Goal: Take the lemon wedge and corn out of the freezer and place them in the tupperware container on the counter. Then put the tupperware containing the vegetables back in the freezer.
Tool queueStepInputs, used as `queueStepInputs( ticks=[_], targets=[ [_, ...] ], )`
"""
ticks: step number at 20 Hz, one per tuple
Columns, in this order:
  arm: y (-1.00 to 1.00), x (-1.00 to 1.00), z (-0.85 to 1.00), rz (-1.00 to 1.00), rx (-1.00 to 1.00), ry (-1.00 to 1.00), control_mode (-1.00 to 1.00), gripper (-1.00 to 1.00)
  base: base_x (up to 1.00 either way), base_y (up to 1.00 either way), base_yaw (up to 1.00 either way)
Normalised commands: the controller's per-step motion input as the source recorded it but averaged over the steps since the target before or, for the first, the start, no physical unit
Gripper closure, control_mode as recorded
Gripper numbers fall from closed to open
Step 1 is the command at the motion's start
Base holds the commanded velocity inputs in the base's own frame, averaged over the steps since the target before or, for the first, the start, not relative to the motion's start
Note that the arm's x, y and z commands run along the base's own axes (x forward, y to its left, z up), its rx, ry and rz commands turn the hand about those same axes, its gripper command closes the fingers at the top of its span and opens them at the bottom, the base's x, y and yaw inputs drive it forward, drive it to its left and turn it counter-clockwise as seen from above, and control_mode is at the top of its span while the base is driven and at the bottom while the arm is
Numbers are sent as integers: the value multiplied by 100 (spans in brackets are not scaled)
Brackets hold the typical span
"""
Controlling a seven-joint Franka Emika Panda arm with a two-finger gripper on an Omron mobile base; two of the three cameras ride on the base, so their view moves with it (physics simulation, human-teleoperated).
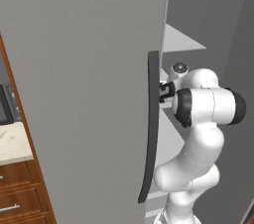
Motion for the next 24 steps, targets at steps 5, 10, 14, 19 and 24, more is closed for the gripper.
queueStepInputs(
  ticks=[5, 10, 14, 19, 24],
  targets=[
    [0, -3, -1, 1, 0, 0, -100, -100, 0, 0, 0],
    [-1, -24, 0, 0, 0, 0, -100, -100, 0, 0, 0],
    [-11, -12, 0, 0, 0, 0, -100, -100, 0, 0, 0],
    [-21, -3, -1, 0, 0, 0, -100, -100, 0, 0, 0],
    [-24, -27, -1, 0, 0, 0, -100, -100, 0, 0, 0]
  ],
)
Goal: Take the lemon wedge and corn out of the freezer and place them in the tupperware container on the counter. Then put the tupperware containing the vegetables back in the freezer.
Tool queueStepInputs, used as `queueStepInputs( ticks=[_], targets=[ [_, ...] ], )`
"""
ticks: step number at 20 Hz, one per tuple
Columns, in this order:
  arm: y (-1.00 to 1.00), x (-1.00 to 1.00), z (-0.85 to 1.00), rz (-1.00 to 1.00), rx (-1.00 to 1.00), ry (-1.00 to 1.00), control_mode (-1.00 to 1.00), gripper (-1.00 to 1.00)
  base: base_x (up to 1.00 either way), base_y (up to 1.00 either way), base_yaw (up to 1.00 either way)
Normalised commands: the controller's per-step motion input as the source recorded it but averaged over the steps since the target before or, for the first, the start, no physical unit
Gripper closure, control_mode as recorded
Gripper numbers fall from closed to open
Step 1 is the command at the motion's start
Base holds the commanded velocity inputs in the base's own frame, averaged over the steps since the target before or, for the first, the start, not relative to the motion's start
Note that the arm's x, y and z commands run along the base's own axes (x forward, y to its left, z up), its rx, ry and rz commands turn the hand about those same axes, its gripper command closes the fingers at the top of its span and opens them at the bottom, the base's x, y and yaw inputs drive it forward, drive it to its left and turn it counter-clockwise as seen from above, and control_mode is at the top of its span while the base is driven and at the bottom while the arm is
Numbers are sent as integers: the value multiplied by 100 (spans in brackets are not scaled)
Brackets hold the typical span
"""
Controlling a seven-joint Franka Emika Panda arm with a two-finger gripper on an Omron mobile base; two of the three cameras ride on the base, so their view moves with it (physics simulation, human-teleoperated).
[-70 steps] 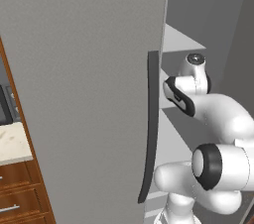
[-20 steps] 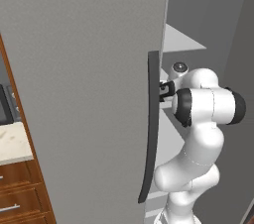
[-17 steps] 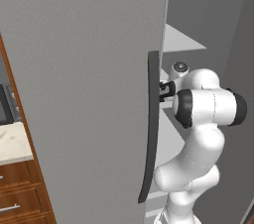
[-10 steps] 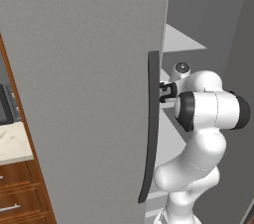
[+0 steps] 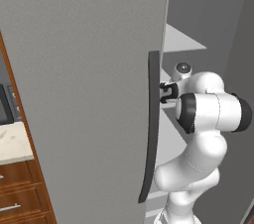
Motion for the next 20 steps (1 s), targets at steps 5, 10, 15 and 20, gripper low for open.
queueStepInputs(
  ticks=[5, 10, 15, 20],
  targets=[
    [-1, -45, 0, 0, 0, 0, -100, -100, 0, 0, 0],
    [0, 2, 0, 0, 0, 0, -100, -100, 0, 0, 0],
    [-2, 23, -7, 0, 0, 0, -100, -100, 0, 0, 0],
    [-2, -3, -16, 0, 0, 1, -100, 100, 0, 0, 0]
  ],
)
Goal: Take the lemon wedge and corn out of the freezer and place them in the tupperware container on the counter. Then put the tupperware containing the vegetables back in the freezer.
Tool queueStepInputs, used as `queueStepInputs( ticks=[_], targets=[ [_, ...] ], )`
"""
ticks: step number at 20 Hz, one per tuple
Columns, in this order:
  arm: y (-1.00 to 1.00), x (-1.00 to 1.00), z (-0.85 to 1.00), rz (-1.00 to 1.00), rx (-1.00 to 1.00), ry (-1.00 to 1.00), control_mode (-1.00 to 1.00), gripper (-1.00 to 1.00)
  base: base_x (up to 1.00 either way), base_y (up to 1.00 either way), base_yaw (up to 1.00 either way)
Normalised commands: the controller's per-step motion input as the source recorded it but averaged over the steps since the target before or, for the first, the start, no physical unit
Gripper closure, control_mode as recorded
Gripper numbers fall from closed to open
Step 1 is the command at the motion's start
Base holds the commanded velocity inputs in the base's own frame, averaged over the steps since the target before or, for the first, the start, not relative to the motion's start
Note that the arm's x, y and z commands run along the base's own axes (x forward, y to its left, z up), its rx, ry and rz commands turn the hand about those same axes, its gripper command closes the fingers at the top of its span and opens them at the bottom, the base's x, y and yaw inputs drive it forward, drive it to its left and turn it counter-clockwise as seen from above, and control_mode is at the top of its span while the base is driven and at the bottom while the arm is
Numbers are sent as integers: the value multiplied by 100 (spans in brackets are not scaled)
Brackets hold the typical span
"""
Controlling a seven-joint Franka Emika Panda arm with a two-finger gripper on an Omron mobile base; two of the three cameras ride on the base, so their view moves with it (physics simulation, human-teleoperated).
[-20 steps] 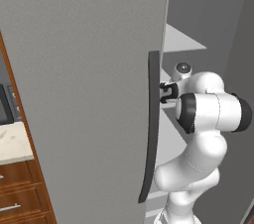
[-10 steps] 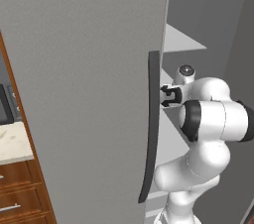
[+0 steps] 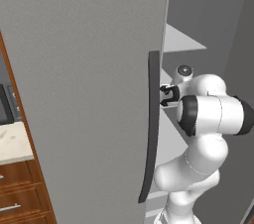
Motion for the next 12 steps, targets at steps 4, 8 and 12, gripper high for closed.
queueStepInputs(
  ticks=[4, 8, 12],
  targets=[
    [-8, -31, -8, 0, 0, 0, -100, 100, 0, 0, 0],
    [-10, -14, -15, 0, 0, 0, -100, 100, 0, 0, 0],
    [-3, -10, -11, 0, 0, 0, -100, 100, 0, 0, 0]
  ],
)
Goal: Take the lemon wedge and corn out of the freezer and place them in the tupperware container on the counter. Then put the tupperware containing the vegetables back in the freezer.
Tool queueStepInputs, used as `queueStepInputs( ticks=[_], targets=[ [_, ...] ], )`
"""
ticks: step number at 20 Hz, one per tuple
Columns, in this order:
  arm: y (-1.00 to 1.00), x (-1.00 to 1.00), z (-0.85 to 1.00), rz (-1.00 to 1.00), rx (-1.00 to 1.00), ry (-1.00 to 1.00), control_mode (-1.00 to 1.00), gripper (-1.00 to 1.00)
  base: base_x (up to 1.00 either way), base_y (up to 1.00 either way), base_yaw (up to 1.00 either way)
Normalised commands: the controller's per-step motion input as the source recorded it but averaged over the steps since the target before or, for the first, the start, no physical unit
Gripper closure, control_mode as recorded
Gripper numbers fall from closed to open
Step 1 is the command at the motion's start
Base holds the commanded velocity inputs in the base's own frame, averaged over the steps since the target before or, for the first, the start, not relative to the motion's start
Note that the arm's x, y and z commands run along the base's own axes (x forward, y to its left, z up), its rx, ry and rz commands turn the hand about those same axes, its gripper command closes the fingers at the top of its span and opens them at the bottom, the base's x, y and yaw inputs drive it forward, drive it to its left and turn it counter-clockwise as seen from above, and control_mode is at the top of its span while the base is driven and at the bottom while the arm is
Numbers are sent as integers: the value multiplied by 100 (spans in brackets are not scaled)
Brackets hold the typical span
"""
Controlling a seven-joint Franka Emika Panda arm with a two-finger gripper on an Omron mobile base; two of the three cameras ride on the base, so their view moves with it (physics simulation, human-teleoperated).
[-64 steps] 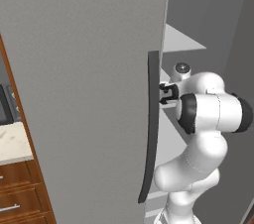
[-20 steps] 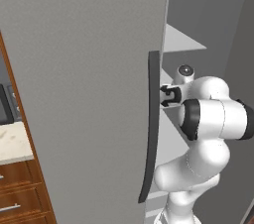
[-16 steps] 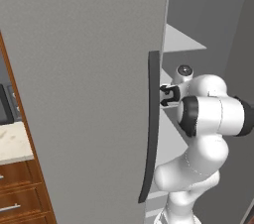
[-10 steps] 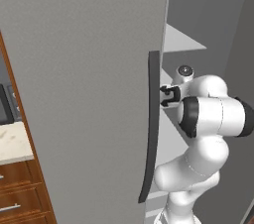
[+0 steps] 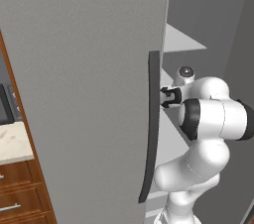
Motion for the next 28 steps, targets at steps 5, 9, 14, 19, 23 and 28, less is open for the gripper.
queueStepInputs(
  ticks=[5, 9, 14, 19, 23, 28],
  targets=[
    [0, -1, 15, 0, 0, -1, -100, 100, 0, 0, 0],
    [6, 0, 44, 0, 0, -4, -100, 100, 0, 0, 0],
    [18, -12, 32, 0, 0, -5, -100, 100, 0, 0, 0],
    [24, -41, 21, 0, 0, -4, -100, 100, 0, 0, 0],
    [27, -100, 21, -1, 2, -5, -100, 100, 0, 0, 0],
    [9, -100, 55, -1, 9, 0, -100, 100, 0, 0, 0]
  ],
)
